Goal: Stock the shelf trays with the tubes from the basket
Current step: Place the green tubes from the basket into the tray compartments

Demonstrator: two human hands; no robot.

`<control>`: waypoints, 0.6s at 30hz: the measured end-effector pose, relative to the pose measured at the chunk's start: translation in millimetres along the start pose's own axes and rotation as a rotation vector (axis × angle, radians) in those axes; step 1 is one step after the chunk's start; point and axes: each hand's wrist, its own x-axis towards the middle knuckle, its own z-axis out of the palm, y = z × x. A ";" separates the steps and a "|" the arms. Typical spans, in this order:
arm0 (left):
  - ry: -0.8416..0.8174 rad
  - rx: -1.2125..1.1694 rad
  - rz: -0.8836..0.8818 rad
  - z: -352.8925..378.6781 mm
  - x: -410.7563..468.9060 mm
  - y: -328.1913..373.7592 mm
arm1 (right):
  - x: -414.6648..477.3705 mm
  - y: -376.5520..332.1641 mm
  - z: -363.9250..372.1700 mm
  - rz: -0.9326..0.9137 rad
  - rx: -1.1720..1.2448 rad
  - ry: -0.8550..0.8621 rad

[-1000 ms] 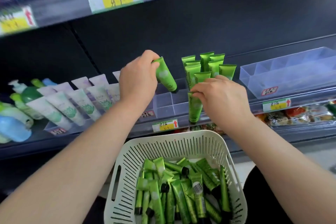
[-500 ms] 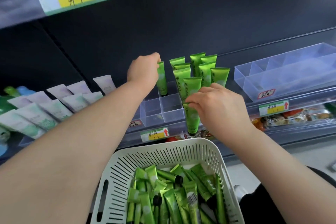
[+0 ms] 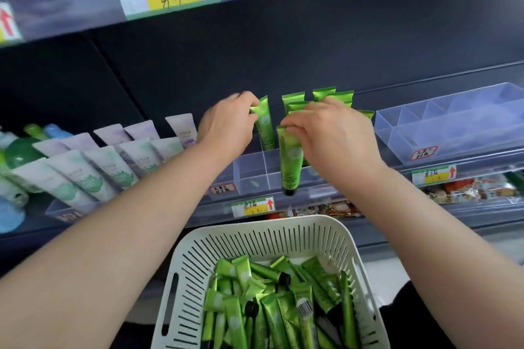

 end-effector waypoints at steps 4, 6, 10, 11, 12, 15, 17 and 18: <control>0.032 -0.036 0.037 -7.7 -28.2 -9.0 | 35.0 -8.5 12.5 -0.026 -0.005 0.140; 0.037 -0.052 0.056 -10.1 -38.8 -12.1 | 49.3 -8.1 26.4 -0.024 -0.033 0.162; -0.037 -0.043 0.065 -9.7 -51.5 -18.7 | 68.7 -6.3 52.7 -0.032 -0.126 0.158; -0.058 -0.024 0.069 -8.8 -53.1 -21.6 | 72.2 -6.1 57.8 -0.032 -0.136 0.165; -0.075 -0.011 0.075 -7.9 -53.6 -24.8 | 75.4 -5.5 61.4 -0.023 -0.135 0.168; -0.099 0.001 0.084 -5.4 -52.8 -31.8 | 85.3 -7.1 66.8 0.002 -0.131 0.087; -0.101 -0.010 0.083 -4.2 -50.8 -33.1 | 89.7 -8.6 68.0 -0.007 -0.149 0.060; -0.098 -0.018 0.084 -3.2 -49.8 -32.9 | 91.2 -8.8 68.1 -0.010 -0.160 0.066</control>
